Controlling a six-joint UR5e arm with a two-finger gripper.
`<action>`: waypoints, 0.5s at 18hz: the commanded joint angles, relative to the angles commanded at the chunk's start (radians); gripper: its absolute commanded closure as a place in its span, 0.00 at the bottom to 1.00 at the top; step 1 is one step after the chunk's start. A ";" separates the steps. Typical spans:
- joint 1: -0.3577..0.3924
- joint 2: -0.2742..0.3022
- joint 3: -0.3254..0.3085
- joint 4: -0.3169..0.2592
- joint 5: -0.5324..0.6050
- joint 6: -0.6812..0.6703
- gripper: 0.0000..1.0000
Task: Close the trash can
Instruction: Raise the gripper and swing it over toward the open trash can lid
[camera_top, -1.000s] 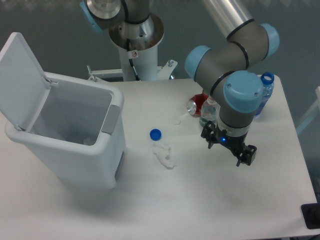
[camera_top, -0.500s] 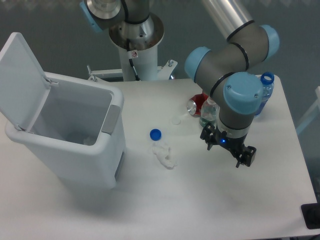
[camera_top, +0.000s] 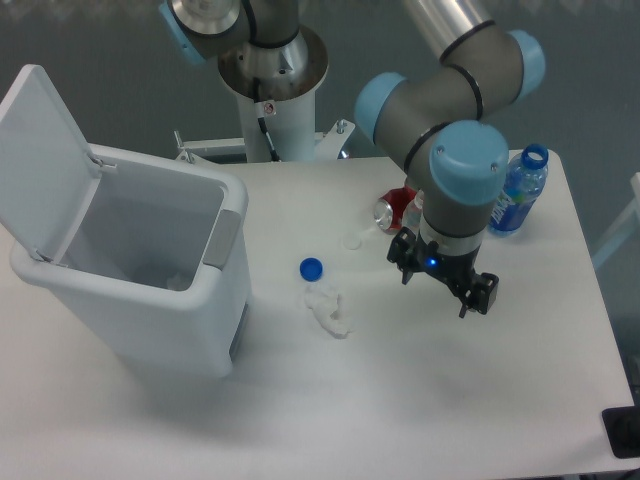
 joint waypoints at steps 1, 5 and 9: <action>0.003 0.018 -0.002 -0.006 -0.023 -0.046 0.12; -0.011 0.150 -0.035 -0.006 -0.098 -0.225 0.63; -0.040 0.262 -0.086 0.003 -0.173 -0.304 0.77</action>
